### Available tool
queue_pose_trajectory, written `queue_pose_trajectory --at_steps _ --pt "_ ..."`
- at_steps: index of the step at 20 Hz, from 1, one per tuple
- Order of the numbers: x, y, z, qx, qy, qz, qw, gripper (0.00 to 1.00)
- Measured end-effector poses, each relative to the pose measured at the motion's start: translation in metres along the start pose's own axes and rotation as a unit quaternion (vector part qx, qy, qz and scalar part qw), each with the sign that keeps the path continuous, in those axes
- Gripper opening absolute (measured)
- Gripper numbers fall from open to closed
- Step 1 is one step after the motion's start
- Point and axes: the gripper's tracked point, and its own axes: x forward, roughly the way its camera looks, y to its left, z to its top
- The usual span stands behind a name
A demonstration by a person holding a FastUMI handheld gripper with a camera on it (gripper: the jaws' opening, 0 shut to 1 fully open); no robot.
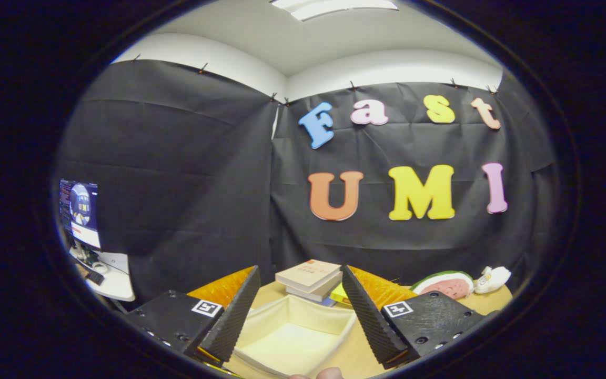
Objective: Open the storage box then place both shoes into the box .Put the left shoe in first, then the right shoe, with the right side of both shoes facing outward in a uniform manner.
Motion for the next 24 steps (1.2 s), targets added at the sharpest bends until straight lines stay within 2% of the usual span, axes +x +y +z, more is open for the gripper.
queue_pose_trajectory --at_steps 4,10,16,24 --pt "-0.032 -0.093 -0.02 -0.014 0.014 -0.068 0.997 0.95" --pt "-0.062 -0.21 -0.098 -0.011 0.1 -0.138 0.985 0.95" --pt "-0.056 -0.258 -0.187 0.018 0.188 -0.158 0.969 0.96" --pt "-0.031 -0.274 -0.286 0.076 0.314 -0.164 0.932 0.95"
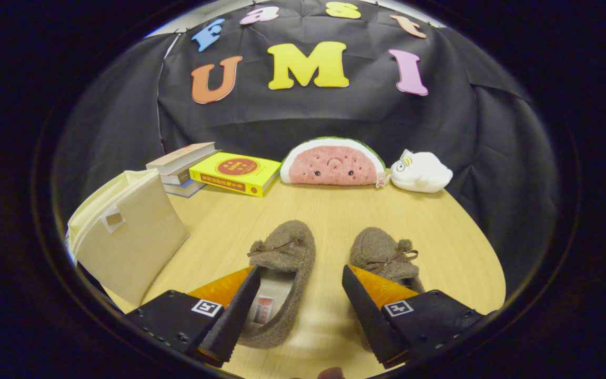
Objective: Open the storage box then place both shoes into the box .Put the left shoe in first, then the right shoe, with the right side of both shoes facing outward in a uniform manner.
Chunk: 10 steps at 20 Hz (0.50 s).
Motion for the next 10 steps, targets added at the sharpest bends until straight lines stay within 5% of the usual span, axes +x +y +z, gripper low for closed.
queue_pose_trajectory --at_steps 3,6,10 --pt "0.017 0.005 -0.01 0.02 0.033 0.009 0.999 0.92" --pt "0.031 0.007 -0.012 0.041 0.046 0.012 0.998 0.69" --pt "0.037 0.0 -0.012 0.062 0.054 -0.004 0.997 0.08"
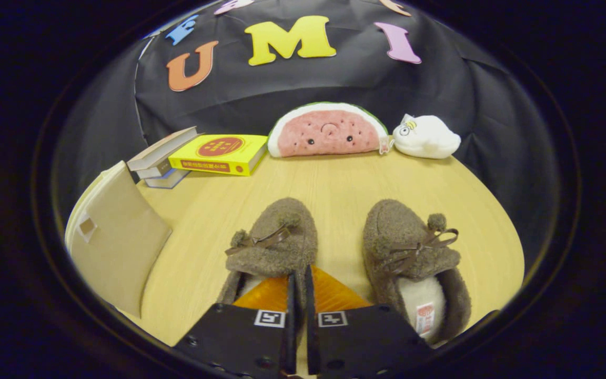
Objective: Open the storage box then place both shoes into the box .Put the left shoe in first, then the right shoe, with the right side of both shoes facing outward in a uniform manner.
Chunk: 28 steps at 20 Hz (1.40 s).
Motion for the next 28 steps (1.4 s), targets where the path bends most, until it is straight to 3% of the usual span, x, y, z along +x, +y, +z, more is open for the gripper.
queue_pose_trajectory --at_steps 2,9,15,21,28 --pt "-0.002 0.002 0.0 0.03 0.0 0.005 1.0 0.0" --pt "-0.028 0.03 0.0 0.117 -0.001 0.049 0.992 0.0" --pt "-0.089 0.08 0.041 0.168 -0.046 0.076 0.982 0.0" --pt "-0.154 0.171 0.111 0.178 -0.121 0.106 0.971 0.0" --pt "-0.146 0.305 0.095 0.191 -0.107 0.14 0.966 0.0"
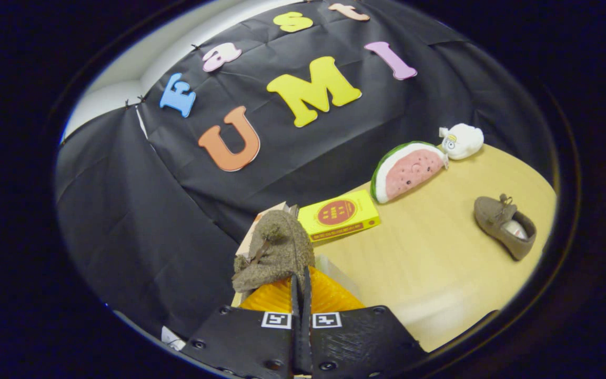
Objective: Open the storage box then place both shoes into the box .Put the left shoe in first, then the right shoe, with the right side of both shoes facing outward in a uniform manner.
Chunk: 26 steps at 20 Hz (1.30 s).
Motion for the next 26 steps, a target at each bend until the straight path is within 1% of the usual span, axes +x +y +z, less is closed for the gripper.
queue_pose_trajectory --at_steps 3,5,9,12,16,18,20,21,22,24,26 --pt "0.021 0.022 -0.043 0.027 0.017 -0.003 0.999 0.0" --pt "0.034 0.025 -0.065 0.023 0.025 -0.017 0.999 0.0" --pt "0.052 0.024 -0.097 0.017 0.041 -0.042 0.998 0.0" --pt "0.057 0.028 -0.115 0.019 0.06 -0.041 0.997 0.0" --pt "0.061 0.034 -0.127 -0.002 0.08 -0.027 0.996 0.12" --pt "0.063 0.036 -0.134 -0.007 0.098 -0.017 0.995 0.22" --pt "0.06 0.03 -0.142 -0.014 0.119 -0.019 0.993 0.29" --pt "0.059 0.033 -0.143 -0.014 0.125 -0.009 0.992 0.32" --pt "0.059 0.039 -0.14 -0.015 0.124 0.003 0.992 0.43" --pt "0.049 0.041 -0.129 -0.039 0.113 0.016 0.993 0.66" --pt "0.038 0.044 -0.114 -0.062 0.09 0.03 0.994 0.71"
